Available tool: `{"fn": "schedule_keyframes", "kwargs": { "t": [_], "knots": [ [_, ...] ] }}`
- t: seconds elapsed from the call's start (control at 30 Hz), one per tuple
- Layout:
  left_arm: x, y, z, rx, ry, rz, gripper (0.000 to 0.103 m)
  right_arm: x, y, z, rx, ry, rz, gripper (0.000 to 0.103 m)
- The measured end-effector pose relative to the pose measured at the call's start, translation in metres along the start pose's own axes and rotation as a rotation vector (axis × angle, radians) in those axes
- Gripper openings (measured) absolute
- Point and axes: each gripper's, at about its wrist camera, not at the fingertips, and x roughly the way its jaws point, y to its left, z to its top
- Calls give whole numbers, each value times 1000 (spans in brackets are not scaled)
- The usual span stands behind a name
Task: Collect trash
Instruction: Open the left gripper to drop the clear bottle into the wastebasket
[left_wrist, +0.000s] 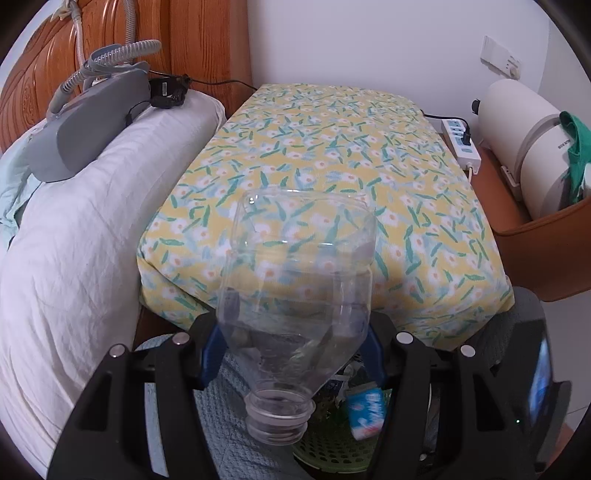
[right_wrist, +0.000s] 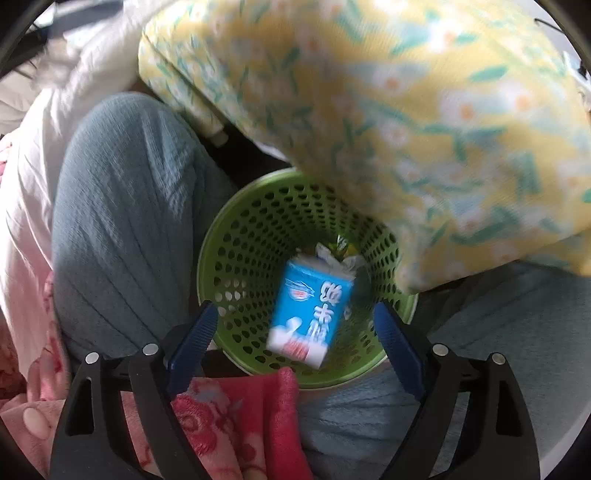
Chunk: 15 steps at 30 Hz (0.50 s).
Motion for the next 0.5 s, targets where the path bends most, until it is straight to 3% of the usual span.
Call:
{"fn": "schedule_keyframes", "kwargs": {
  "t": [0.33,0.5],
  "knots": [
    [2,-10,-23,62,57,-35,58,-88,-13,8,14,-257,-57,92],
    [15,-15,-43,86,129,-56,59,-103,-22,22,15,-307,-84,96]
  ]
}}
